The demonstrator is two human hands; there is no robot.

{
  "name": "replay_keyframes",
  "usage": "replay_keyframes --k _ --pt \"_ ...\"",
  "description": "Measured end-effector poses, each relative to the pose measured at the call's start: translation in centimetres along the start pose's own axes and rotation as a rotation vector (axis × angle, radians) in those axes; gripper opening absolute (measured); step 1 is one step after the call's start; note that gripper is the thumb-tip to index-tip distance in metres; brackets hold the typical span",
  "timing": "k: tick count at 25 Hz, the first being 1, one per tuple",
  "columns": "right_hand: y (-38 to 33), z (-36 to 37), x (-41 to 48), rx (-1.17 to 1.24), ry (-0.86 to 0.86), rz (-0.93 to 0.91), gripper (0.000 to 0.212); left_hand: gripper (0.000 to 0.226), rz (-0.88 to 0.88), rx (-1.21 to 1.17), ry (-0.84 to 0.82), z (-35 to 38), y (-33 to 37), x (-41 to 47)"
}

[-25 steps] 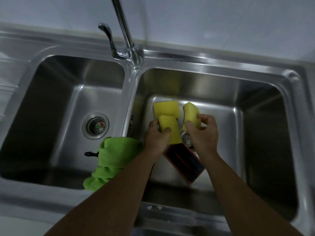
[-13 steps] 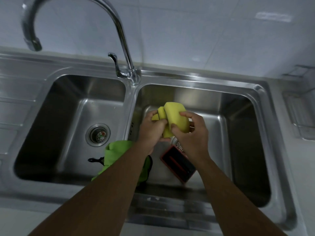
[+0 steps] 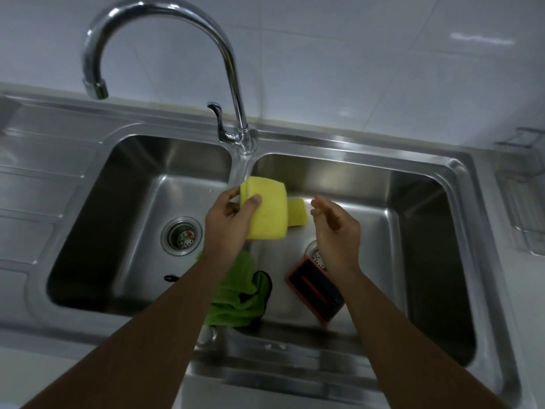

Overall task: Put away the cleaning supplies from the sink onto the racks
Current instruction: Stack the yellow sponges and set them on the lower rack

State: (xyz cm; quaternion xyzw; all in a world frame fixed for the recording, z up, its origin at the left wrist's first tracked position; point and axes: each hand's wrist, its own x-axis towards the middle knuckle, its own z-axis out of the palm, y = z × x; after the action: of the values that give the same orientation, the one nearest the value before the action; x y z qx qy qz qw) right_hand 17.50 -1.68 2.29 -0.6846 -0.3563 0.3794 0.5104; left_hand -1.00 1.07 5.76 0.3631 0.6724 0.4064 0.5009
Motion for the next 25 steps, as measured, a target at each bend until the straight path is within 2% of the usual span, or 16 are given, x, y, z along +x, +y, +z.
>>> replay_keyframes --k 5,11,19,21,23,25 --pt "4.8 -0.2 1.5 -0.450 -0.222 -0.001 0.044 0.041 0.139 0.108 0.129 -1.8 -2.5 0.1" --pt "7.1 1.4 4.7 -0.869 -0.616 -0.074 0.060 0.049 0.268 0.108 0.130 -1.5 -3.6 0.4" --pt "10.4 3.9 8.0 -1.077 -0.754 -0.255 0.067 0.068 0.328 0.070 0.137 -1.6 -4.0 0.9" --pt "11.0 3.6 7.8 -0.969 -0.725 -0.163 0.062 0.066 0.335 0.070 0.137 -1.6 -4.0 0.9" --pt "11.6 3.5 7.3 -0.919 -0.701 -0.146 0.061 0.067 0.341 0.076 0.136 -1.6 -4.0 0.9" --pt "12.3 3.2 6.9 -0.935 -0.703 -0.063 0.058 0.066 0.344 0.081 0.138 -1.6 -4.1 1.0"
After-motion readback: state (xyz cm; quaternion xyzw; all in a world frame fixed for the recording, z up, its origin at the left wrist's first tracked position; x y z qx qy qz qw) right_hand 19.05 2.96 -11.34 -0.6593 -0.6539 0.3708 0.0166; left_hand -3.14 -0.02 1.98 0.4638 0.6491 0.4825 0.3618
